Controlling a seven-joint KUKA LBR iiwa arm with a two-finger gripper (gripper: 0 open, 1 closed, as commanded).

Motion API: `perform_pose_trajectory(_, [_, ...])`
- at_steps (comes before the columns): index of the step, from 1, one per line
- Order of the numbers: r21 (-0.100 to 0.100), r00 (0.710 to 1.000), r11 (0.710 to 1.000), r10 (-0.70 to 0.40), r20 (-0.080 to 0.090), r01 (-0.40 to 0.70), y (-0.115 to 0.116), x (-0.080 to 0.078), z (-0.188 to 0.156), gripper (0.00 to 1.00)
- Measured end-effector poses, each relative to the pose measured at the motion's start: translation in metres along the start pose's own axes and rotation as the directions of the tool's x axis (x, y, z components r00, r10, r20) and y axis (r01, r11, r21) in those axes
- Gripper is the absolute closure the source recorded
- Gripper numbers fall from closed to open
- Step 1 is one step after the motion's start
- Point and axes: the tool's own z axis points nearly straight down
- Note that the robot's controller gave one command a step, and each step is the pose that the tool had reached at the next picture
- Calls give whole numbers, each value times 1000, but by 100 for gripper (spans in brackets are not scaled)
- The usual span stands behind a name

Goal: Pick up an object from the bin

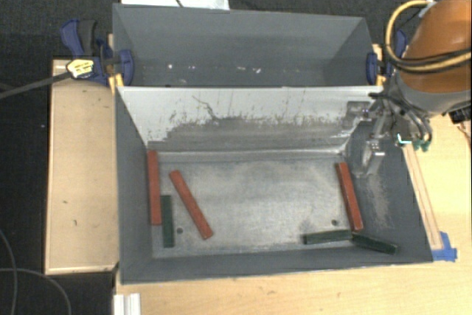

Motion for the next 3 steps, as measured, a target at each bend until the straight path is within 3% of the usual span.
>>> perform_pose_trajectory(1, [-1,969,969,-248,-1,248,-7,80,142,0])
perform_pose_trajectory(2, [-10,929,929,-369,5,369,-37,88,148,0])
perform_pose_trajectory(3, [-1,974,974,-227,2,227,-37,88,147,0])
